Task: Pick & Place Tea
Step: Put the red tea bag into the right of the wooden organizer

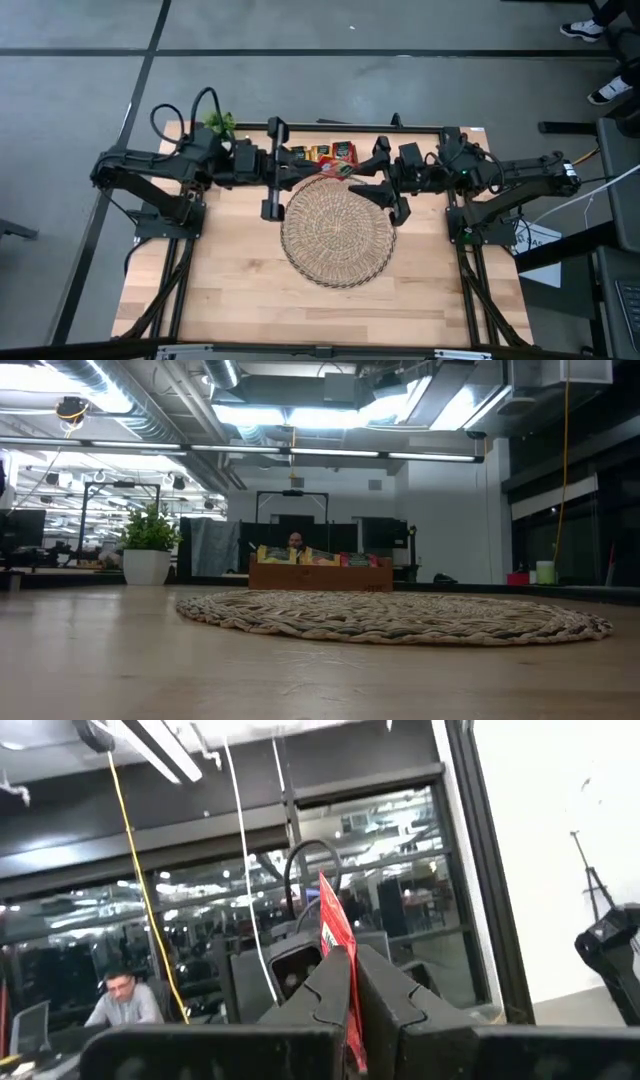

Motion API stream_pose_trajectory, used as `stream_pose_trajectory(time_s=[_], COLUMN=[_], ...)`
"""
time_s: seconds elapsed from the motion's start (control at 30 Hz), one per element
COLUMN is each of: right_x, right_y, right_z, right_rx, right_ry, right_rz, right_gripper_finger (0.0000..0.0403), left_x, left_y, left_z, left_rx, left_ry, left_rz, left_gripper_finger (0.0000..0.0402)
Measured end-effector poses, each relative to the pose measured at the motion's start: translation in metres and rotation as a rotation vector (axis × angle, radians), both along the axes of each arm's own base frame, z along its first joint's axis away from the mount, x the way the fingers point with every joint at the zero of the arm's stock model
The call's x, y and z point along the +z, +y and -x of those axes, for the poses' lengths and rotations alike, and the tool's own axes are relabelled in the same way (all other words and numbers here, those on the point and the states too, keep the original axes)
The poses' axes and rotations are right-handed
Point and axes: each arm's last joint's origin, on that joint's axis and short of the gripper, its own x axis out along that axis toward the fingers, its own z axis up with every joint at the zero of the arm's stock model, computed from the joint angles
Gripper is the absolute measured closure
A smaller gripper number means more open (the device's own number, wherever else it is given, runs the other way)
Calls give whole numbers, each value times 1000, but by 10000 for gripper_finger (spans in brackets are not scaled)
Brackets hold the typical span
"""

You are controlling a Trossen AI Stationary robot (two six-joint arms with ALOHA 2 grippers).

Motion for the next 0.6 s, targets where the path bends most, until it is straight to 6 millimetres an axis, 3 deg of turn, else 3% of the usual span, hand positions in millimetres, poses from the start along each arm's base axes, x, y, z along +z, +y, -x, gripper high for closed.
stream_pose_trajectory(time_s=[0.6], right_x=[0], right_y=[-1], right_z=[0], right_rx=[-23], right_ry=[-1], right_rz=[-8], right_gripper_finger=[199], left_x=[-11], left_y=[0], left_z=[-19], left_rx=[-11], left_ry=[7], left_rz=[5], left_gripper_finger=[398])
